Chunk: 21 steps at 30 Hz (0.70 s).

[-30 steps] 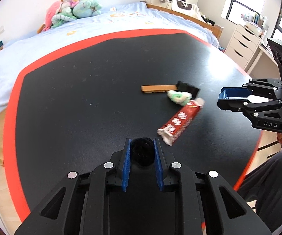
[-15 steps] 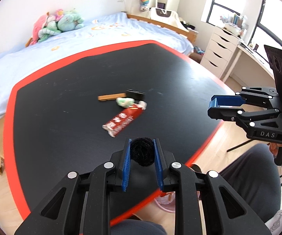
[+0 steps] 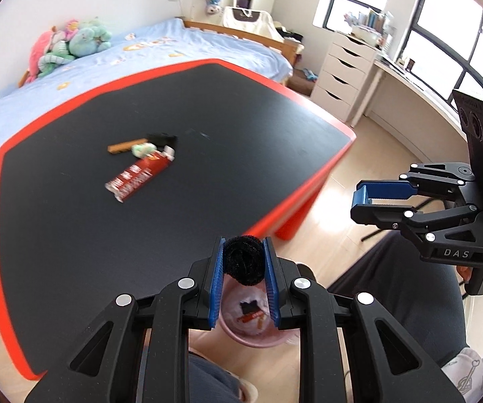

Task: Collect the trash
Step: 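Carry the black item and blue card with both tools over the wastebasket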

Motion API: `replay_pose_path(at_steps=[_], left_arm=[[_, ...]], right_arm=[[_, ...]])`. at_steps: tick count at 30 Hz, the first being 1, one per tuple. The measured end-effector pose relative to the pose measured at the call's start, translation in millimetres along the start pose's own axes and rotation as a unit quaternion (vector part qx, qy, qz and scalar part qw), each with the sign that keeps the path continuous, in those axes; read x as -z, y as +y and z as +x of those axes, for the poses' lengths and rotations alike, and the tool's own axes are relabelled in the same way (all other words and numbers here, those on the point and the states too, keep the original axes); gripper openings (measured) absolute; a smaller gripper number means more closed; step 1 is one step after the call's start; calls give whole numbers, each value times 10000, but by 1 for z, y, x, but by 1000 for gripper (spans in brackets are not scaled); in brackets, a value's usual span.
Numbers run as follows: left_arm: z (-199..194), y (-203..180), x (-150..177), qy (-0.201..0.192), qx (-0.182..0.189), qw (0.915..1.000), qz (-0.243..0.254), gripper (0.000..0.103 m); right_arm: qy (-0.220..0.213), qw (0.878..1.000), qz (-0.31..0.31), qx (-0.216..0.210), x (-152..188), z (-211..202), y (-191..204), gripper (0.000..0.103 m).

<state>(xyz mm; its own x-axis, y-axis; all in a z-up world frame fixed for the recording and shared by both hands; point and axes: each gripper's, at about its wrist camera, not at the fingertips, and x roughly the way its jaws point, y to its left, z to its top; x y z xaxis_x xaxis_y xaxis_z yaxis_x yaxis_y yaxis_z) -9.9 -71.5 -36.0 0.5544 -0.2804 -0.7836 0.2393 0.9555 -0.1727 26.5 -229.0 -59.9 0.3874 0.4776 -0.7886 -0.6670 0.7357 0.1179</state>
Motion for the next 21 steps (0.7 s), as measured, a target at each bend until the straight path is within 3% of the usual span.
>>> replay_pose_path(at_steps=[7, 17, 21], left_arm=[[11, -22, 12, 171, 184, 9996, 122, 22], [13, -33, 15, 239, 299, 9990, 219, 22], [15, -36, 14, 244, 388, 9986, 251, 28]], right_arm=[[115, 9999, 125, 6, 24, -4, -1, 32], [115, 9998, 152, -65, 30, -6, 0, 32], [137, 9997, 154, -126, 30, -4, 0, 33]])
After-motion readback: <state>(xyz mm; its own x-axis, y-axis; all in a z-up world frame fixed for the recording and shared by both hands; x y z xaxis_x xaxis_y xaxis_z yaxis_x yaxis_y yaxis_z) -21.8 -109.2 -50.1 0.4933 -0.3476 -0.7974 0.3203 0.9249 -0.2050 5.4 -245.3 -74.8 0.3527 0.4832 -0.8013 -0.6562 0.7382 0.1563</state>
